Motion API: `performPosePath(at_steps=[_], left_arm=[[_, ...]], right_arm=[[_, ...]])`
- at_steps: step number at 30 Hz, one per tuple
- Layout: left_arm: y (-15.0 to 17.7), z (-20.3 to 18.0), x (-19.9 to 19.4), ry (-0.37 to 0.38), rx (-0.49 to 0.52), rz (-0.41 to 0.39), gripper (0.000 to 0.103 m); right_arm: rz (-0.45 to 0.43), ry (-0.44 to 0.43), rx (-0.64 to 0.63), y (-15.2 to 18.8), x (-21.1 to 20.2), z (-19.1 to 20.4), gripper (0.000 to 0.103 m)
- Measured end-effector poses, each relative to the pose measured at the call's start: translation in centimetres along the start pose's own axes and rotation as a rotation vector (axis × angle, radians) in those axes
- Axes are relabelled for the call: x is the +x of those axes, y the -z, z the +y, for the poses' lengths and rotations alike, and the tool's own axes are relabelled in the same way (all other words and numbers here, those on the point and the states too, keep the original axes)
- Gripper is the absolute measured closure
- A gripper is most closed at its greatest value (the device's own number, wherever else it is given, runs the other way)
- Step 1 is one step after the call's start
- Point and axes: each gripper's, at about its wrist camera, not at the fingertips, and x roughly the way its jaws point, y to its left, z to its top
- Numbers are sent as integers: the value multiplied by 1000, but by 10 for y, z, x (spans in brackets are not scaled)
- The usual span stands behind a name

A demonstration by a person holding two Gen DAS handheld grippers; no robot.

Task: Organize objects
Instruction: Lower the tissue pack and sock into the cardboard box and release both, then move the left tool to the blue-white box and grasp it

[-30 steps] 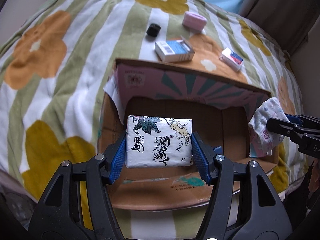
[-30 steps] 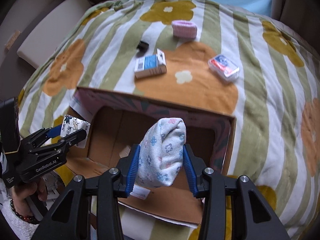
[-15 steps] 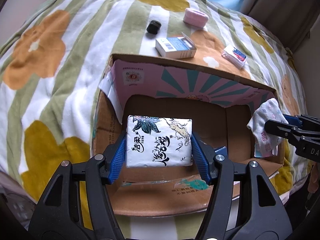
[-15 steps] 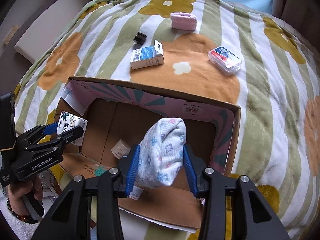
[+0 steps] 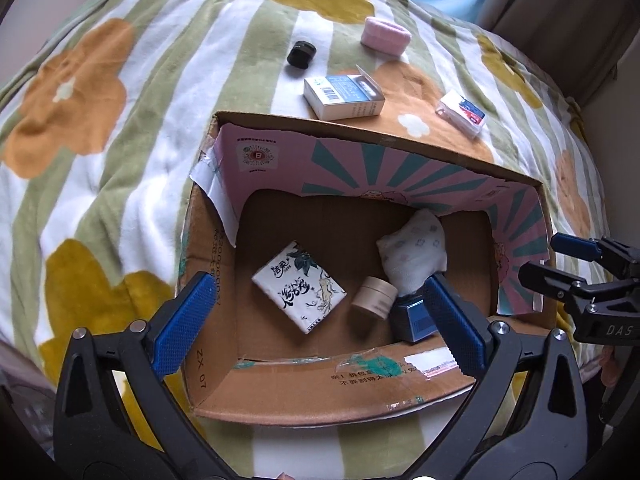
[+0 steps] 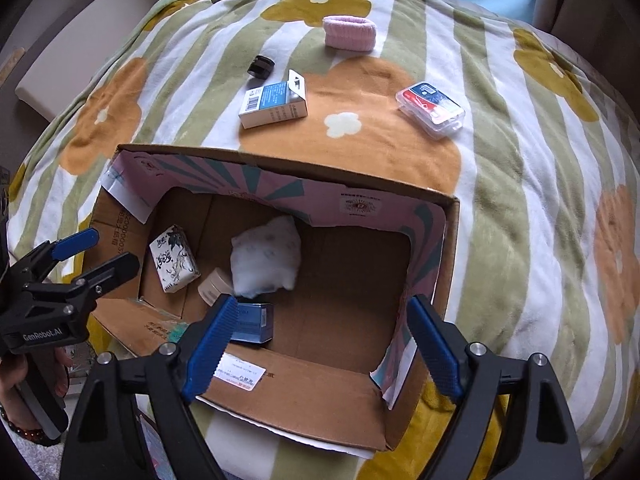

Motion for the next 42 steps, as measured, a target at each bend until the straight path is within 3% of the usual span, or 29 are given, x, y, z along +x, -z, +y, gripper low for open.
performPosePath(at_steps=[9,22,37,42], left_arm=[[-5,6,2,-8,-10,3,0],[-32,1,-5,40,-20,17,0],[-139,-20,-16,52,37,-20,0],[-178,-31,1,106,57,-10,0]], right_arm=[[-7,7,9,-4,0,-1,19],[-21,19,17,-21,-13,-2,19],[-123,85,40,-82,-46,-27,19],[-143,124,21,-105,-42,-39,19]])
